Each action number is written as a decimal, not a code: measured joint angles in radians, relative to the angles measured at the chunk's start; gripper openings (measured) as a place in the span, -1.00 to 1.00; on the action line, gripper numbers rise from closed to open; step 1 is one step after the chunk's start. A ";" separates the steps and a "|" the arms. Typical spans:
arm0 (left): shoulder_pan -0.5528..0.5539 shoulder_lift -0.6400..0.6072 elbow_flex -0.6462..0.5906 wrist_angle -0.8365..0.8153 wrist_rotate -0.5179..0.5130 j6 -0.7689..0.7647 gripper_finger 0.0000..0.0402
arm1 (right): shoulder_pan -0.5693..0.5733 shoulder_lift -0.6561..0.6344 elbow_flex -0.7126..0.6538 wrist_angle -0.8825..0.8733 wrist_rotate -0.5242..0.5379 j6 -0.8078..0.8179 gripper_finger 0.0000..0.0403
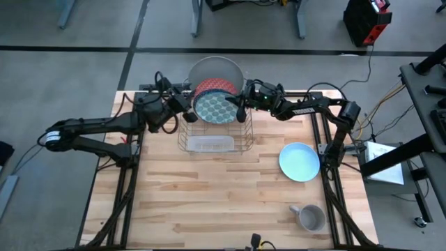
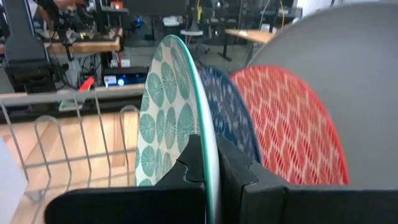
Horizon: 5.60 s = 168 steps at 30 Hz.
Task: Sort dishes
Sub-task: Put the green plate into the dish rack, then put the white plate into the dish rack
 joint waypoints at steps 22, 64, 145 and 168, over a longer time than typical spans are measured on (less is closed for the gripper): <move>0.003 0.084 0.000 0.020 -0.001 -0.004 -0.42 | 0.000 -0.001 0.002 -0.054 -0.003 0.022 -0.71; 0.005 0.159 0.230 -0.365 0.544 -0.149 -0.42 | 0.053 -0.658 -0.024 -1.368 0.139 0.304 -0.69; -0.327 0.223 0.231 -0.411 0.539 -0.494 -0.42 | 0.875 -0.331 -0.116 -1.226 0.346 0.819 -0.68; -0.327 0.234 0.231 -0.369 0.539 -0.472 -0.42 | 0.882 -0.144 -0.114 -1.131 0.345 0.714 -0.83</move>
